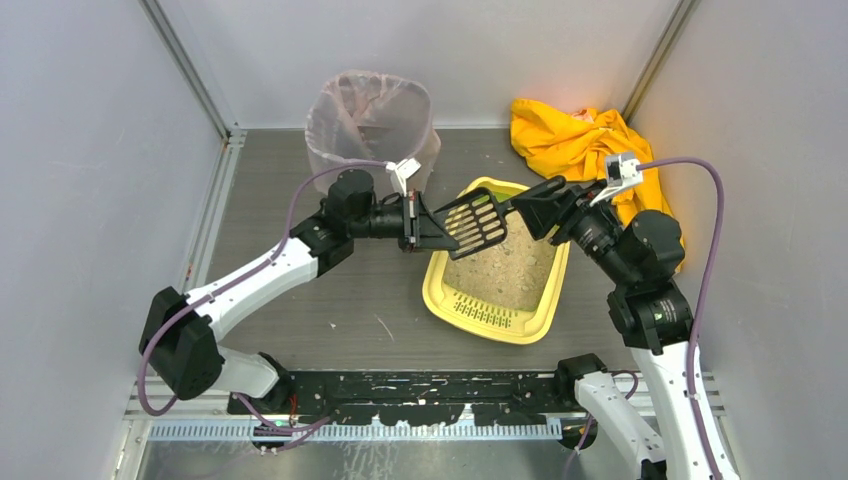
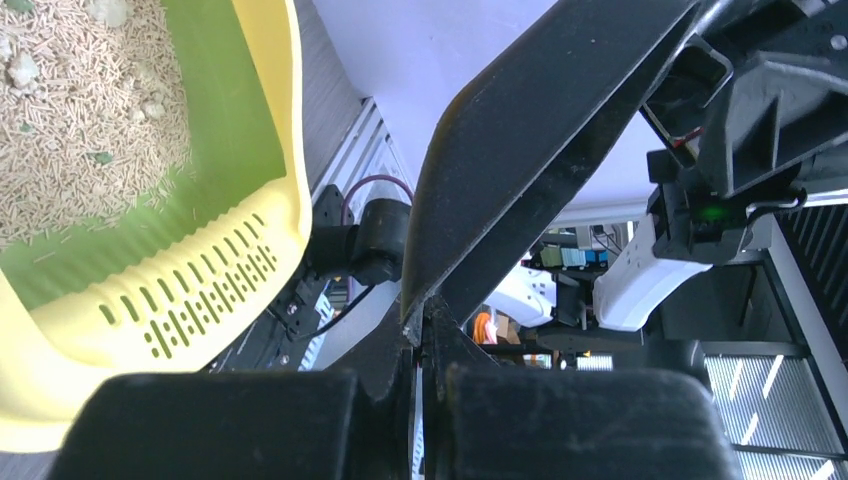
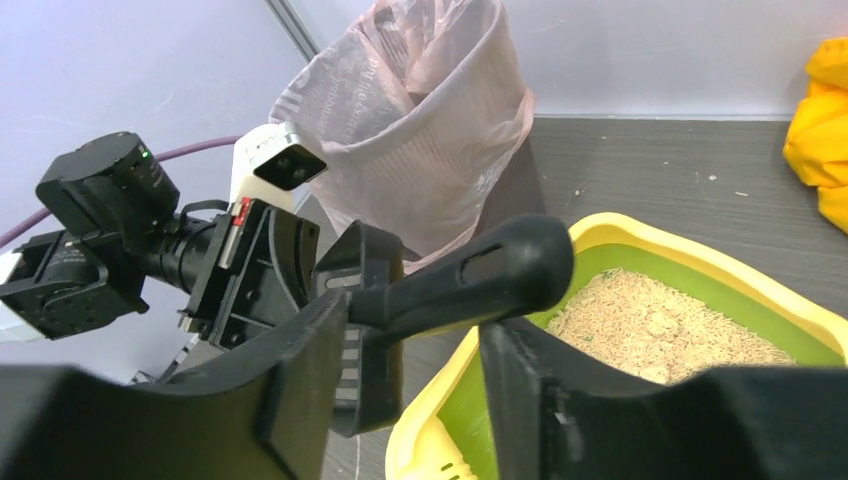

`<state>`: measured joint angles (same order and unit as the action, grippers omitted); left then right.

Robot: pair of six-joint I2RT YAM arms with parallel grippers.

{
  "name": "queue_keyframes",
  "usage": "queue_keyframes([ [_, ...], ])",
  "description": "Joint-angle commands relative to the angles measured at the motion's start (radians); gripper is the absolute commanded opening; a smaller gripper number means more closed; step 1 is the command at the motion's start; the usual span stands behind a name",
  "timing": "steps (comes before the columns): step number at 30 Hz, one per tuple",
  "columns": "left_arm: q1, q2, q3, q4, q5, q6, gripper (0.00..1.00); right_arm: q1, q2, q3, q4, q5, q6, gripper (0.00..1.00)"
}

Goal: Clean the litter box

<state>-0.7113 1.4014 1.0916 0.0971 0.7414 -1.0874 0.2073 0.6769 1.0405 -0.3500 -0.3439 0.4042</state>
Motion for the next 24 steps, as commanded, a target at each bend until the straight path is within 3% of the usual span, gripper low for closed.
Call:
queue_keyframes([
  [1, -0.001, -0.102, -0.023, 0.023, 0.043, 0.027, 0.00, -0.002, 0.014, 0.037, 0.080, -0.042, 0.016, 0.51],
  [7, 0.000, -0.112, -0.029, 0.028, 0.067, 0.033, 0.00, -0.003, 0.005, 0.047, 0.060, -0.032, 0.008, 0.45],
  [11, -0.001, -0.115, -0.039, 0.035, 0.087, 0.030, 0.00, -0.003, 0.000, 0.054, 0.049, -0.021, -0.006, 0.52],
  [14, -0.002, -0.130, -0.052, 0.044, 0.096, 0.025, 0.00, -0.002, 0.001, 0.063, 0.038, -0.016, -0.013, 0.51],
  [18, 0.000, -0.142, -0.065, 0.035, 0.094, 0.031, 0.00, -0.003, 0.004, 0.066, 0.032, -0.032, -0.009, 0.38],
  [22, 0.001, -0.143, -0.068, 0.044, 0.083, 0.028, 0.00, -0.003, 0.000, 0.066, 0.021, -0.043, -0.002, 0.14],
  [24, 0.001, -0.139, -0.064, 0.055, 0.082, 0.023, 0.00, -0.002, -0.004, 0.064, 0.014, -0.047, -0.006, 0.17],
])
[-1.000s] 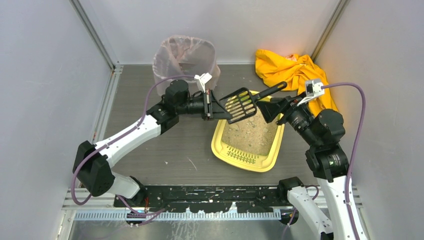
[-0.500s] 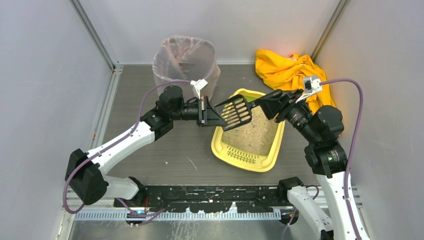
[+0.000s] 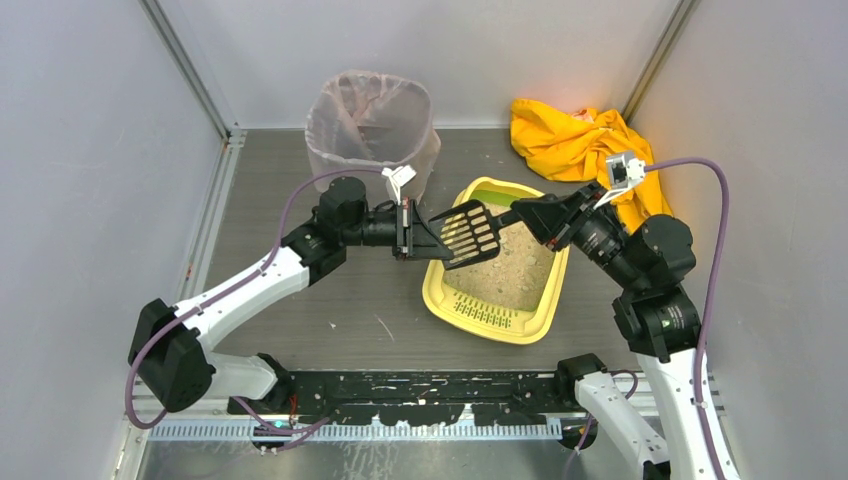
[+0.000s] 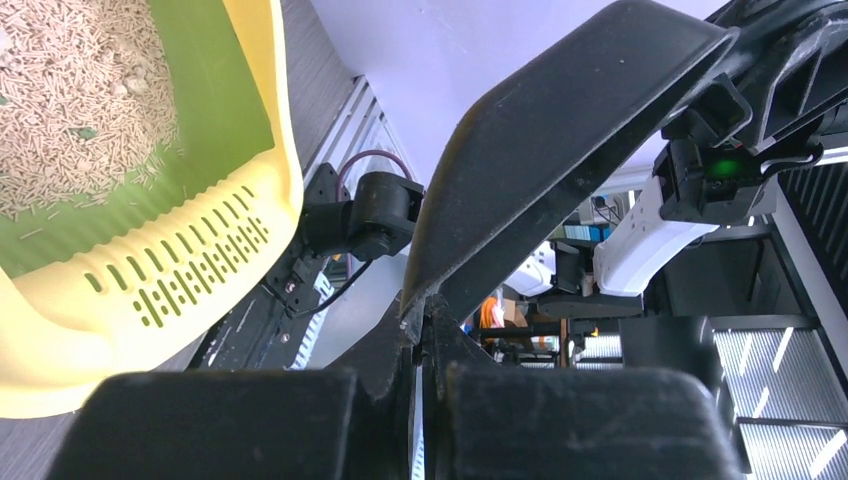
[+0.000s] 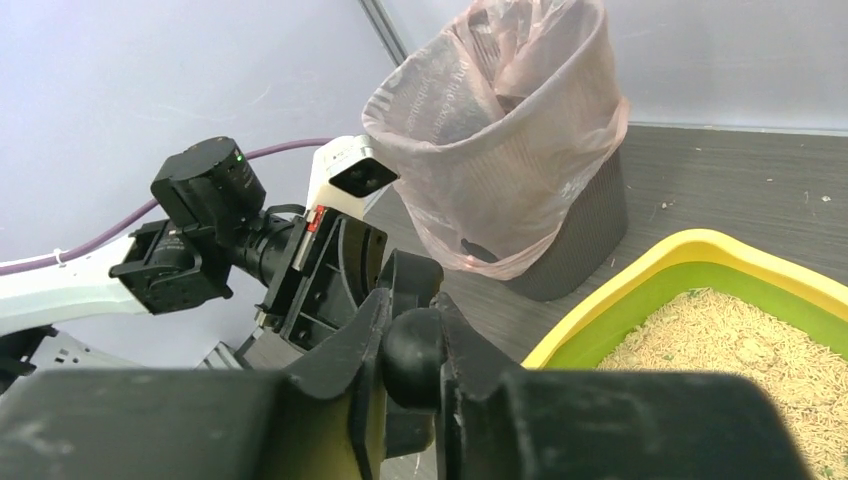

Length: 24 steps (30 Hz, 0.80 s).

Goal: Clean the litter box

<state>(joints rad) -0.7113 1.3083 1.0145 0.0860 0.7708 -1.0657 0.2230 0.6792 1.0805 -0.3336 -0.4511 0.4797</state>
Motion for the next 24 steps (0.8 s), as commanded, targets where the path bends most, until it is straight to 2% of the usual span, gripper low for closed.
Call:
queue_keyframes([
  [1, 0.002, -0.042, 0.016, 0.076, 0.054, -0.005, 0.00, -0.018, -0.010, 0.024, -0.008, 0.058, -0.086, 0.27],
  [2, 0.001, -0.040, 0.024, 0.080, 0.058, -0.010, 0.00, -0.019, -0.011, 0.024, -0.014, 0.058, -0.091, 0.39],
  [3, 0.001, -0.037, 0.032, 0.082, 0.063, -0.010, 0.00, -0.019, -0.012, 0.023, -0.018, 0.060, -0.094, 0.47],
  [4, 0.001, -0.036, 0.043, 0.081, 0.067, -0.011, 0.00, -0.018, -0.012, 0.022, -0.023, 0.062, -0.096, 0.49],
  [7, 0.001, -0.035, 0.070, 0.070, 0.075, -0.007, 0.00, -0.018, -0.010, 0.022, -0.033, 0.064, -0.104, 0.50],
  [17, 0.001, -0.042, 0.081, 0.047, 0.051, 0.007, 0.00, -0.018, -0.019, 0.023, -0.045, 0.058, -0.108, 0.39],
  [20, 0.002, -0.039, 0.085, 0.053, 0.050, 0.002, 0.00, -0.019, -0.021, 0.021, -0.049, 0.049, -0.109, 0.49],
  [21, 0.003, -0.037, 0.087, 0.056, 0.052, 0.000, 0.00, -0.019, -0.021, 0.020, -0.049, 0.049, -0.110, 0.50],
  [22, 0.002, -0.037, 0.089, 0.058, 0.053, -0.001, 0.00, -0.018, -0.021, 0.019, -0.050, 0.050, -0.110, 0.49],
  [24, 0.003, -0.039, 0.094, 0.058, 0.053, -0.003, 0.00, -0.018, -0.020, 0.018, -0.052, 0.049, -0.110, 0.40],
])
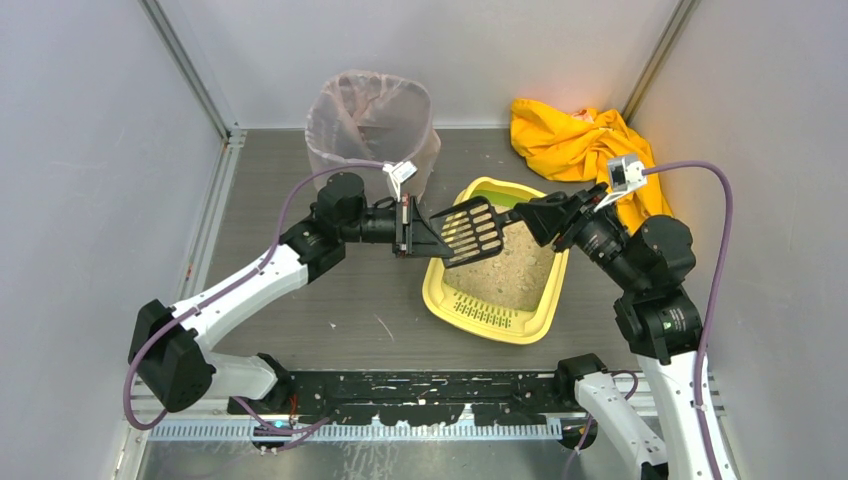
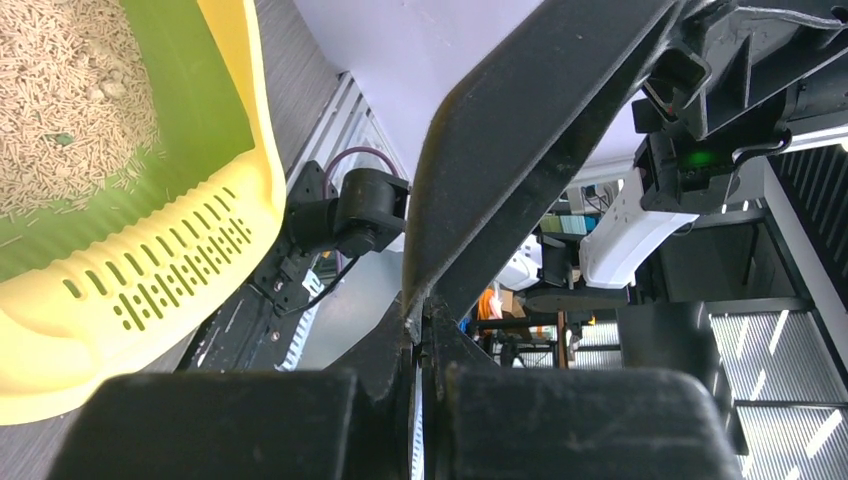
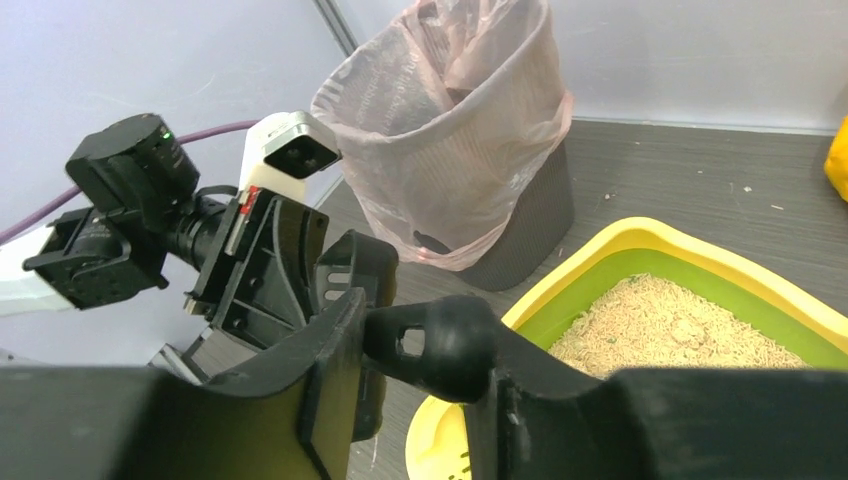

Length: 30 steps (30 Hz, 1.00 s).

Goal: Clean the litter box

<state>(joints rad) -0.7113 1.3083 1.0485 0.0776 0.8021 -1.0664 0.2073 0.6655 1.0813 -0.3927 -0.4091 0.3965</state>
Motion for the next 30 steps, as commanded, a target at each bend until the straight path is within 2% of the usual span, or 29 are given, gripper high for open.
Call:
queue_keyframes([
  [1, 0.002, -0.040, 0.062, 0.065, 0.021, -0.002, 0.00, -0.003, -0.005, 0.018, 0.005, 0.006, -0.027, 0.32],
  [4, 0.002, -0.041, 0.065, 0.056, 0.018, 0.002, 0.00, -0.003, -0.001, 0.021, -0.002, 0.015, -0.022, 0.04],
  [5, 0.003, -0.040, 0.065, 0.052, 0.016, 0.006, 0.00, -0.003, -0.001, 0.021, -0.002, 0.020, -0.020, 0.01],
  [8, 0.007, -0.040, 0.061, 0.040, 0.006, 0.015, 0.00, -0.003, 0.003, 0.026, -0.007, 0.044, -0.016, 0.01],
  [9, 0.008, -0.041, 0.060, 0.030, -0.002, 0.025, 0.03, -0.002, 0.006, 0.027, -0.007, 0.065, -0.012, 0.01],
  [10, 0.011, -0.045, 0.059, 0.007, -0.019, 0.039, 0.11, -0.002, 0.010, 0.029, -0.012, 0.093, -0.009, 0.01],
  [12, 0.013, -0.058, 0.076, -0.088, -0.077, 0.115, 0.36, -0.003, 0.018, 0.031, -0.018, 0.163, 0.000, 0.01],
  [14, 0.013, -0.082, 0.118, -0.335, -0.206, 0.249, 0.56, -0.003, 0.029, 0.035, -0.021, 0.230, 0.018, 0.01],
  [17, 0.014, -0.124, 0.134, -0.520, -0.408, 0.396, 0.75, -0.003, 0.061, 0.050, -0.029, 0.287, 0.041, 0.01],
  [19, 0.015, -0.150, 0.126, -0.585, -0.489, 0.453, 0.93, -0.003, 0.084, 0.059, -0.028, 0.336, 0.063, 0.01],
  [20, 0.015, -0.163, 0.120, -0.608, -0.521, 0.478, 0.99, -0.003, 0.094, 0.060, -0.026, 0.362, 0.074, 0.01],
  [24, 0.018, -0.205, 0.074, -0.643, -0.632, 0.515, 1.00, -0.003, 0.130, 0.062, -0.028, 0.496, 0.110, 0.01],
  [30, 0.108, -0.178, 0.013, -0.583, -0.591, 0.483, 1.00, -0.003, 0.181, 0.001, -0.003, 0.523, 0.111, 0.01],
])
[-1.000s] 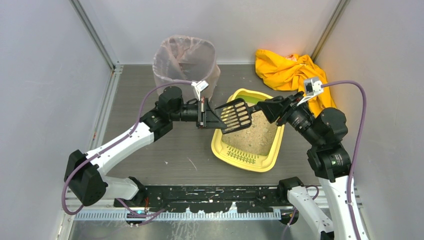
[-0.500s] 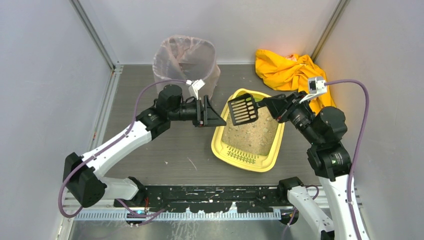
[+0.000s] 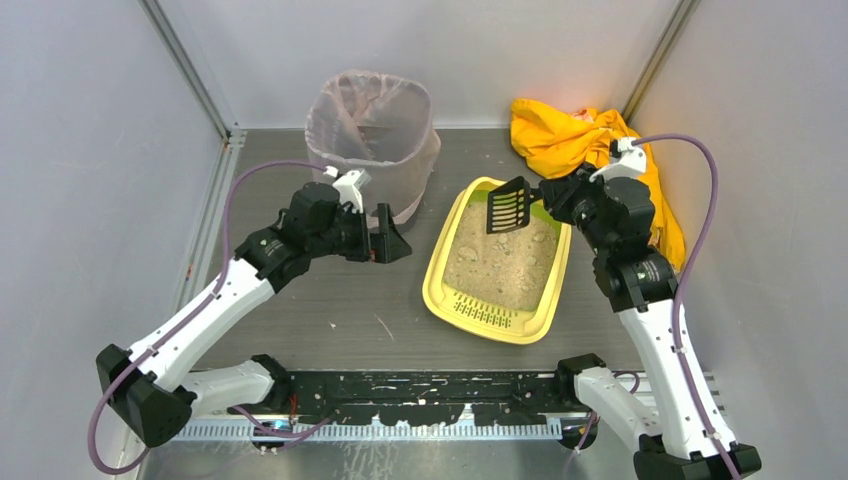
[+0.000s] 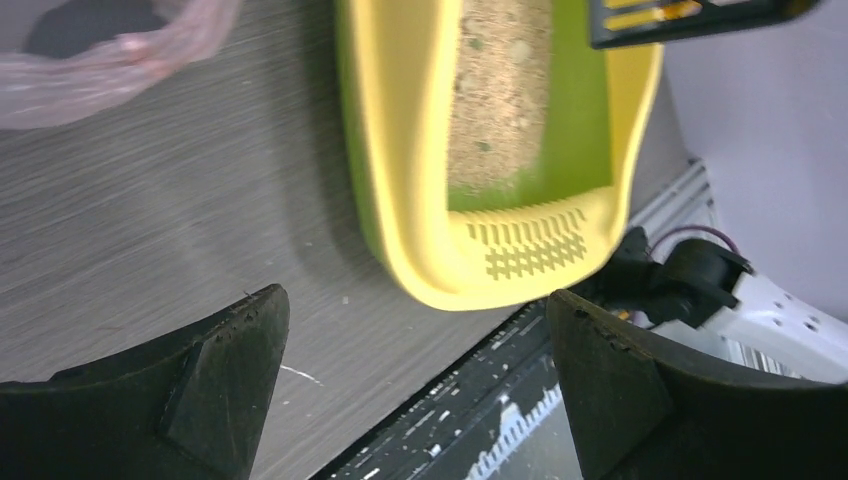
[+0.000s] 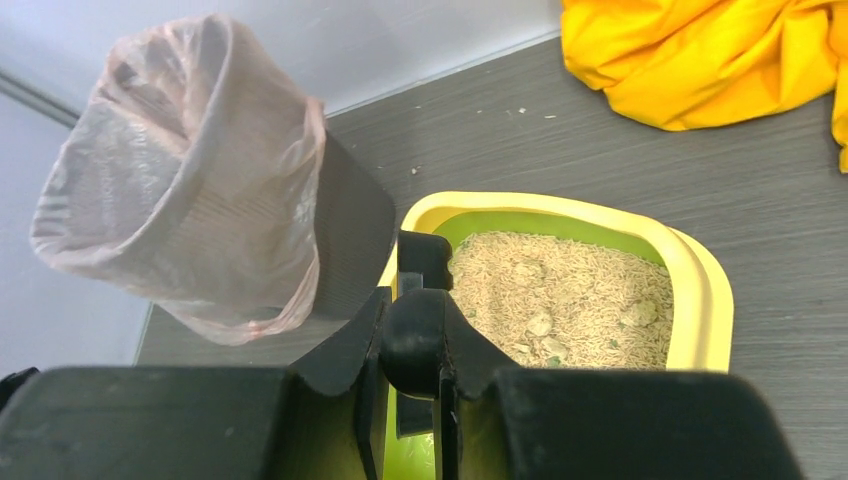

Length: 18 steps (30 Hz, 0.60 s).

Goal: Clean the litter box

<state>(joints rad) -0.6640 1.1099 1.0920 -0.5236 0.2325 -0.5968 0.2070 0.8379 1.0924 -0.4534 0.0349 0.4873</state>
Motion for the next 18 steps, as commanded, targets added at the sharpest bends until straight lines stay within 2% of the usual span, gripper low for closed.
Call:
queue_keyframes([
  [1, 0.084, 0.031, -0.041, 0.044, 0.009, -0.004, 1.00, -0.003, 0.013, -0.029, 0.070, 0.087, 0.020, 0.01],
  [5, 0.172, 0.065, -0.087, 0.164, 0.103, -0.064, 0.99, -0.003, 0.055, -0.078, 0.116, 0.114, 0.006, 0.01],
  [12, 0.181, 0.074, -0.111, 0.253, -0.032, -0.014, 0.97, -0.003, 0.156, -0.102, 0.185, 0.138, -0.011, 0.01],
  [18, 0.181, 0.119, -0.178, 0.490, -0.084, 0.001, 0.94, -0.003, 0.224, -0.155, 0.277, 0.170, -0.012, 0.01],
])
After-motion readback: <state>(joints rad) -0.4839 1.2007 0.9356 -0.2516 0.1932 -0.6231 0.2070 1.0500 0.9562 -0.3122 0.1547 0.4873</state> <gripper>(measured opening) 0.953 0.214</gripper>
